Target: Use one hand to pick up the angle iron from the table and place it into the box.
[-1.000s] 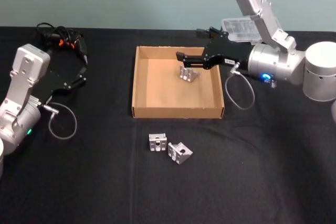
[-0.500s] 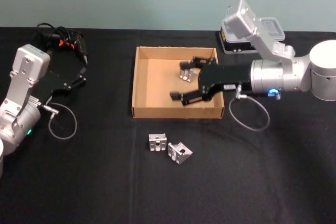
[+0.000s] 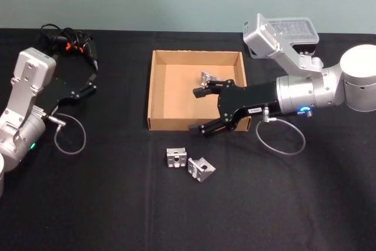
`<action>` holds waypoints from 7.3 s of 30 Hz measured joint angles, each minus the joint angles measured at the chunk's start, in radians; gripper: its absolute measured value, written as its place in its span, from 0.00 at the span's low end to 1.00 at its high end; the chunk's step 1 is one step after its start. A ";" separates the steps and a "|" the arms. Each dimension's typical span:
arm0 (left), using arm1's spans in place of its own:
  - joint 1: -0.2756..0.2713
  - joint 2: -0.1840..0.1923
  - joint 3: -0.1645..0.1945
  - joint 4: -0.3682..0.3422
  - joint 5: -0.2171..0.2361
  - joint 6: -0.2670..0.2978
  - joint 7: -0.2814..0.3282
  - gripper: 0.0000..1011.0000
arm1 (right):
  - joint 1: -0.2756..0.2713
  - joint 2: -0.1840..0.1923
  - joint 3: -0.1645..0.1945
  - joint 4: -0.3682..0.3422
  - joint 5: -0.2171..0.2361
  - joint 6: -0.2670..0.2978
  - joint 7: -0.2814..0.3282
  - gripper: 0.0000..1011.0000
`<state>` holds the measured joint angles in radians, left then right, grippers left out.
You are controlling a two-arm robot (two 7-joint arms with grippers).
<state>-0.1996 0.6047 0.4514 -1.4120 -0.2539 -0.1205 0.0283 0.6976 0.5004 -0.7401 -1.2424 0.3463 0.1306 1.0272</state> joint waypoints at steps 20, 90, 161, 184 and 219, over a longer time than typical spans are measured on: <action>0.000 0.000 0.000 0.000 0.000 0.000 0.000 0.99 | 0.038 -0.005 -0.119 -0.013 -0.027 -0.011 0.041 0.99; 0.000 0.000 0.000 0.000 0.000 0.000 0.000 0.99 | 0.080 -0.011 -0.250 -0.011 -0.074 0.048 -0.010 0.27; 0.000 0.000 0.000 0.000 0.000 0.000 0.000 0.99 | 0.002 -0.040 0.005 -0.040 0.066 -0.034 -0.326 0.07; 0.000 0.000 0.000 0.000 0.000 0.000 0.000 0.99 | -0.024 -0.077 0.017 0.000 -0.019 0.014 -0.356 0.07; 0.000 0.000 0.000 0.000 0.000 0.000 0.000 0.99 | -0.024 -0.149 0.038 0.135 -0.109 0.035 -0.340 0.26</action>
<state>-0.1996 0.6047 0.4514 -1.4120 -0.2539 -0.1205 0.0283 0.6732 0.3514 -0.7020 -1.1078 0.2370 0.1659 0.6876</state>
